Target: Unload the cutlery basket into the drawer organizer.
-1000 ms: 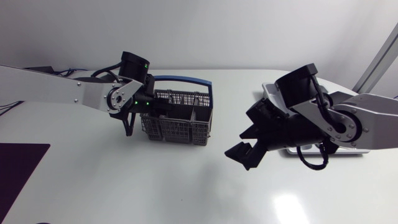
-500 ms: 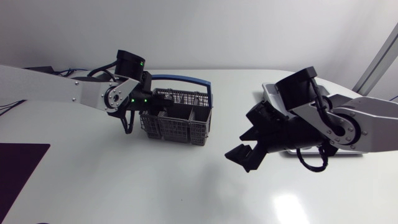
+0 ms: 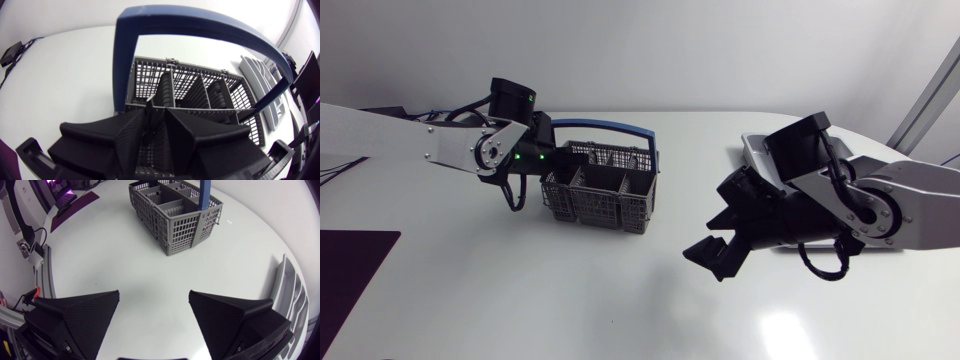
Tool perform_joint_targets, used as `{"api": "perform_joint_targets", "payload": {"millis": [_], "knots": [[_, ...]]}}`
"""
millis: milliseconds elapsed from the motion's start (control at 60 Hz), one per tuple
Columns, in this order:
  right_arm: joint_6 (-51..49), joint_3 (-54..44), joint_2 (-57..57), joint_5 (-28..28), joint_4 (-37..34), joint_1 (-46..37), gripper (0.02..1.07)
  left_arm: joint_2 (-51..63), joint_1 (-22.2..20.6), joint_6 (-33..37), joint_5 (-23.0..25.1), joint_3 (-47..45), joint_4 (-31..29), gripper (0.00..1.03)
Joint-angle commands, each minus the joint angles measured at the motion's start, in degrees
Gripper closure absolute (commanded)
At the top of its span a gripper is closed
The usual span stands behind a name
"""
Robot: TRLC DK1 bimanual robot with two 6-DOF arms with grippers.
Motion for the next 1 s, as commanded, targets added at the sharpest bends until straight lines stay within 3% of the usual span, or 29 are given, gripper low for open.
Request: {"api": "perform_joint_targets", "payload": {"millis": [0,183,433,600,883,983], "knots": [[0.49,-1.37,-0.72,-0.2,0.44,0.56,0.07,1.96,1.09,-1.74,1.01,1.5,0.19,0.85],[0.49,-1.63,-0.81,-0.03,0.44,0.56,0.07,2.31,0.91,-1.47,2.59,1.67,0.28,1.0],[0.41,-2.6,-1.25,0.32,0.52,0.65,0.07,0.29,-0.41,-0.24,2.59,-0.61,0.63,1.0],[0.23,-3.13,-1.68,0.32,0.52,0.56,0.07,-4.99,-1.81,1.69,2.33,-5.62,5.02,1.0],[0.32,-4.18,-2.92,0.24,0.52,0.74,0.07,-12.99,-5.85,7.4,-4.7,-13.35,12.14,1.0],[0.41,-4.53,-3.53,0.24,0.52,0.74,0.07,-16.41,-7.88,10.22,-8.04,-16.87,17.59,1.0]]}}
